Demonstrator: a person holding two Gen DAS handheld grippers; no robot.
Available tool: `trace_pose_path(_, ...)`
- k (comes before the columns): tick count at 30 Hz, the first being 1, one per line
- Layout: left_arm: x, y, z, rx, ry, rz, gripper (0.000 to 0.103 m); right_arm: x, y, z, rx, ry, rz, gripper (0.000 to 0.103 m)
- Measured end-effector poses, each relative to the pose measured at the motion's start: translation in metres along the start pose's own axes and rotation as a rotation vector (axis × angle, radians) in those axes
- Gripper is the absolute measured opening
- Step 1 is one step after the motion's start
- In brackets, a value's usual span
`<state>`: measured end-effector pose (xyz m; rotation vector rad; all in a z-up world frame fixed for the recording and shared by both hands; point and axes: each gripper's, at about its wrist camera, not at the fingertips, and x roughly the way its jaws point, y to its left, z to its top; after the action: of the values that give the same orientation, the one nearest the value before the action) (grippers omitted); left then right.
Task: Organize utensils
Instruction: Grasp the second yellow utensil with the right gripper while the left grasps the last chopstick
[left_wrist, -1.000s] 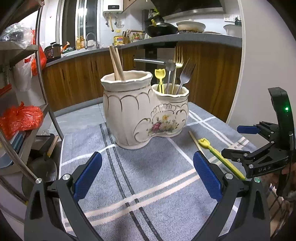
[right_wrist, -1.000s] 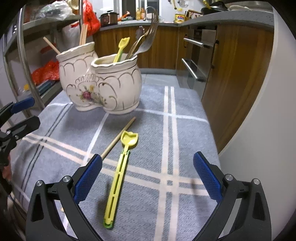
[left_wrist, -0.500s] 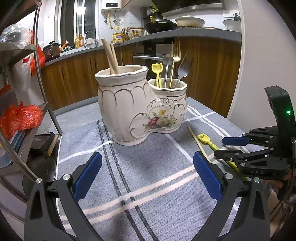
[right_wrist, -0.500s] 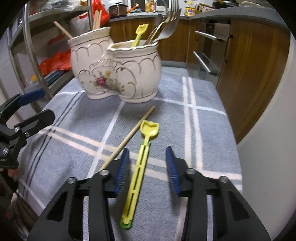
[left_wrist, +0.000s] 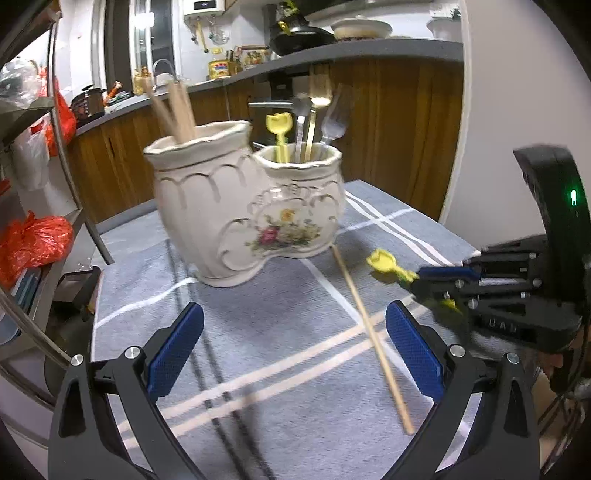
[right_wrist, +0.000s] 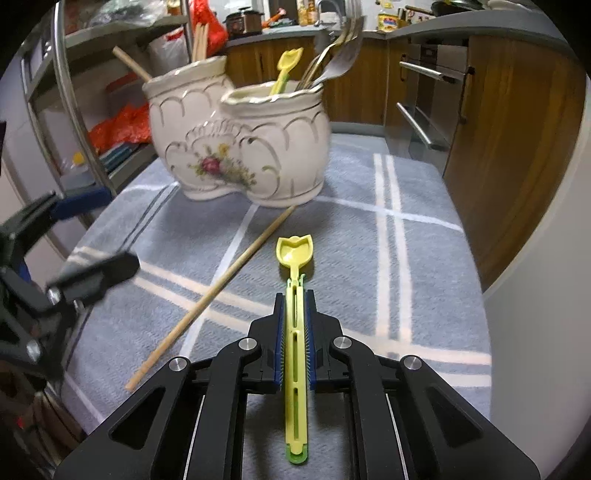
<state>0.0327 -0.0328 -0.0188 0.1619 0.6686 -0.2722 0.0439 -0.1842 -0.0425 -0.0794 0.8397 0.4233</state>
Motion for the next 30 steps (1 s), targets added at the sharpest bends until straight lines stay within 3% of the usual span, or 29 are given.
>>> trace_pose_path(5, 0.015, -0.021, 0.001, 0.039, 0.076, -0.026, 0.097, -0.009, -0.013, 0.002, 0.025, -0.034, -0.002, 0.011)
trace_pose_path(11, 0.032, -0.045, -0.002, 0.090, 0.165, -0.008, 0.094, -0.013, -0.025, 0.001, 0.043, -0.055, -0.015, 0.011)
trace_pose_path(16, 0.041, -0.052, 0.000, 0.076, 0.203, -0.018, 0.069, -0.015, -0.029, 0.000, 0.048, -0.067, -0.011, 0.011)
trace_pose_path(24, 0.053, -0.054, 0.008, 0.064, 0.230, -0.021, 0.010, -0.018, -0.031, -0.003, 0.057, -0.082, -0.006, 0.010)
trace_pose_path(30, 0.052, -0.045, 0.009, 0.065, 0.222, -0.058, 0.005, -0.021, -0.033, -0.003, 0.061, -0.104, -0.005, 0.010)
